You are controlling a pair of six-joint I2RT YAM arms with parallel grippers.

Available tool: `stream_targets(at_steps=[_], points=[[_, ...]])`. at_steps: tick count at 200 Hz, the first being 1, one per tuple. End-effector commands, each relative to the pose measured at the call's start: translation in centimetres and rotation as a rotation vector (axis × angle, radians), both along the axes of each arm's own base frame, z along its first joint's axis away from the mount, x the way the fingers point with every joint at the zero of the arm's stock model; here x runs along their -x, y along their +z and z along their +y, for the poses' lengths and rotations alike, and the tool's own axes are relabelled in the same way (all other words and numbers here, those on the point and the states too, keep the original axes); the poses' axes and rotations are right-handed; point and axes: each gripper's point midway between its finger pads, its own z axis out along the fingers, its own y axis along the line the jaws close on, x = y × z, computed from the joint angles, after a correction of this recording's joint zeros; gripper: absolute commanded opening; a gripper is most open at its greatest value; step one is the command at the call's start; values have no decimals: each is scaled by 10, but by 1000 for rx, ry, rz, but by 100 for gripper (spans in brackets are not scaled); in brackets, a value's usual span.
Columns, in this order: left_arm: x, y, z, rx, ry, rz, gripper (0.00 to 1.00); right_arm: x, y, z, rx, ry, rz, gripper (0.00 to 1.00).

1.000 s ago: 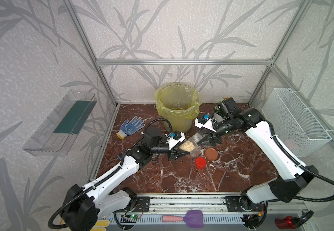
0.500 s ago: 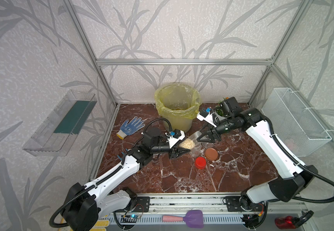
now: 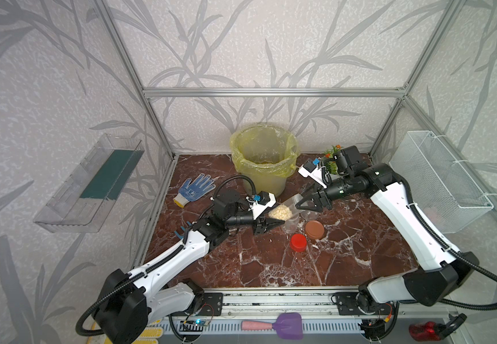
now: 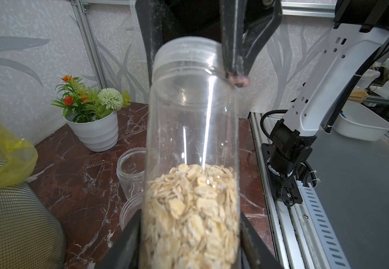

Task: Empty expired oatmeal from jars
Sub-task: Unscrew the lid from the jar.

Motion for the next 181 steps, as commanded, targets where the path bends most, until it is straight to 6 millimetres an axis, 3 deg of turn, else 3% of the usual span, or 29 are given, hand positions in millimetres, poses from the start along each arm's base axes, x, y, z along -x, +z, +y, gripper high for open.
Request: stream_targets(at_steps=[1, 41, 102, 181], points=[[-50, -30, 33, -74, 288, 111, 0, 46, 12, -6, 8, 49, 107, 37], [-47, -8, 28, -26, 254, 88, 0, 46, 15, 10, 25, 102, 107, 42], [-42, 17, 27, 19, 236, 46, 0, 46, 20, 14, -10, 140, 86, 53], [-44, 26, 24, 31, 221, 34, 0, 48, 22, 15, -30, 158, 75, 62]])
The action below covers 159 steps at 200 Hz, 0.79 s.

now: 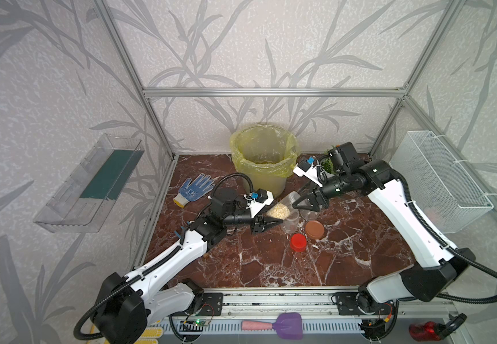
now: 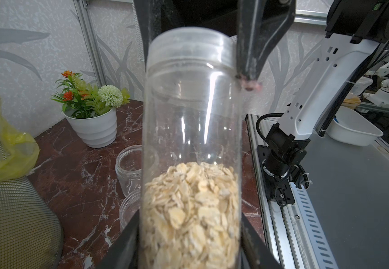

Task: Empty expired oatmeal from jars
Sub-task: Unscrew the lid from the jar.

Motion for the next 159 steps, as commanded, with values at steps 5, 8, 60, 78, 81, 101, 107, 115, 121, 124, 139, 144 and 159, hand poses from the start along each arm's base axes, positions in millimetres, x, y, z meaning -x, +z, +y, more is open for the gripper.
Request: stream_targets(at_steps=[5, 8, 60, 78, 81, 101, 107, 115, 121, 124, 139, 144, 159], points=[[-44, 17, 18, 16, 214, -4, 0, 46, 13, 2, -55, 112, 132, 62], [-44, 18, 18, 17, 212, -6, 0, 46, 12, 2, -54, 109, 134, 62], [-43, 14, 19, 13, 213, 0, 0, 40, 15, 3, -59, 96, 110, 67], [-41, 16, 19, 15, 211, -3, 0, 36, 16, 2, -57, 79, 99, 67], [-41, 17, 19, 16, 213, -5, 0, 35, 16, 2, -58, 76, 98, 67], [-39, 19, 21, 20, 213, -10, 0, 28, 16, -3, -55, 47, 100, 67], [-38, 19, 21, 19, 212, -12, 0, 27, 15, -4, -54, 38, 98, 67], [-37, 20, 21, 19, 212, -15, 0, 23, 16, -6, -56, 22, 93, 67], [-36, 20, 22, 19, 214, -16, 0, 18, 16, -7, -55, -6, 88, 67], [-36, 21, 22, 20, 212, -17, 0, 15, 16, -8, -56, -18, 85, 67], [-34, 20, 23, 16, 213, -20, 0, 5, 21, -10, -72, -72, 81, 68], [-33, 21, 23, 15, 212, -24, 0, 1, 23, -11, -74, -95, 80, 70], [-31, 19, 24, 0, 216, -33, 0, -10, 28, -9, -86, -155, 94, 80]])
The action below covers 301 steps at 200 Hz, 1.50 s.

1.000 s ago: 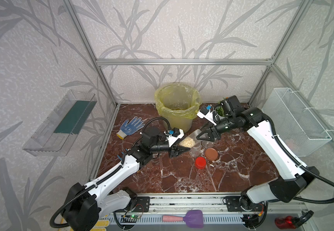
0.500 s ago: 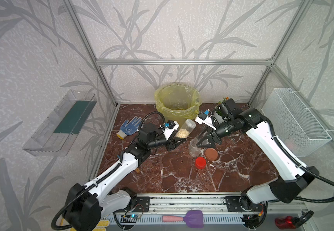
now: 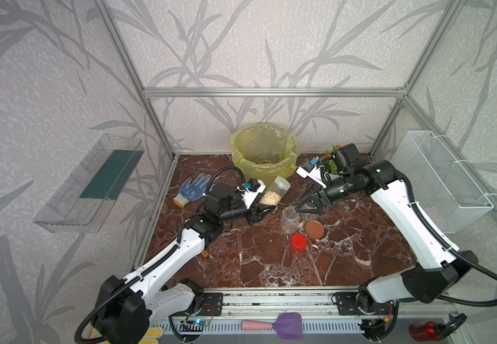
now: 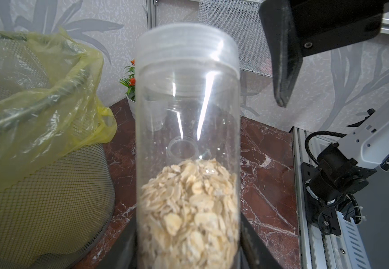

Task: Empty expired oatmeal from jars
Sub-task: Unscrew the lid from the jar.

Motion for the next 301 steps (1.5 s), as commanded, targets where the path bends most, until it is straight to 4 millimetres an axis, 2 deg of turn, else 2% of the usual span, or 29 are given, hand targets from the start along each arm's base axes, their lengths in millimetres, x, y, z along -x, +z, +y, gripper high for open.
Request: stream_targets(at_steps=[1, 22, 41, 61, 94, 134, 163, 232, 301], points=[[6, 18, 1, 10, -1, -63, 0, -14, 17, 0, -35, -102, -20, 80], [7, 15, 0, -43, 4, -79, 0, -23, 23, 3, -50, -170, 46, 78], [4, 11, 1, -82, 44, -116, 0, -41, 18, -4, 2, -331, 123, 78], [-1, 9, 1, -117, 83, -153, 0, -52, 10, -8, 18, -473, 247, 78], [-7, 11, 2, -165, 148, -227, 0, -57, -3, -14, 1, -640, 378, 77], [-10, 15, 2, -211, 189, -295, 0, -60, 2, -20, -24, -753, 428, 77], [-10, 11, -1, -231, 181, -298, 0, -64, 7, -17, -52, -772, 457, 79], [-7, 7, -2, -243, 170, -294, 0, -71, 1, 16, -14, -707, 464, 81], [-6, 7, -2, -244, 167, -294, 0, -76, -11, 28, 26, -689, 462, 79]])
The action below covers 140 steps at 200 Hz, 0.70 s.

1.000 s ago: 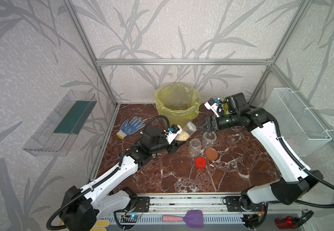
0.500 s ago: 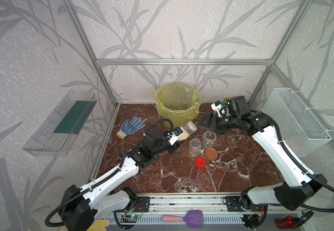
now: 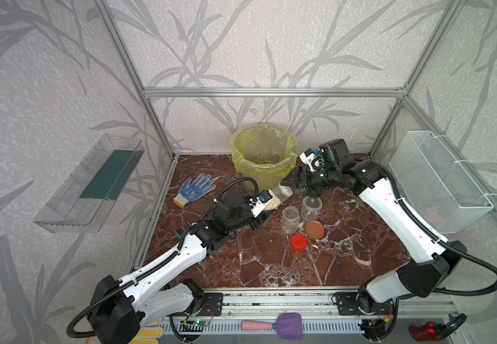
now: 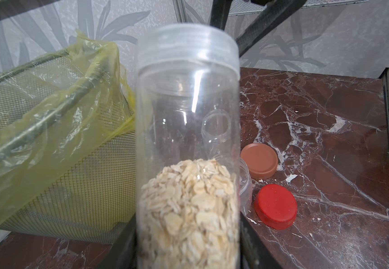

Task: Empty expired oatmeal from jars
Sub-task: Unscrew the lid from the jar.

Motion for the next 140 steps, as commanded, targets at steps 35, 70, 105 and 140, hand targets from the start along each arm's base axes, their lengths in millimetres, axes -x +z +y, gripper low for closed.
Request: stream_targets(at_steps=[35, 70, 105, 140], points=[[-1, 27, -1, 23, -7, -72, 0, -2, 7, 10, -12, 35, -27, 74], [-1, 27, -1, 21, -6, -70, 0, -2, 3, 14, -15, 56, -18, 71], [-2, 26, -1, 15, -6, -68, 0, -1, 1, 17, -13, 70, -17, 67], [-2, 27, -1, 15, -5, -69, 0, 0, -3, 18, -13, 81, -8, 61]])
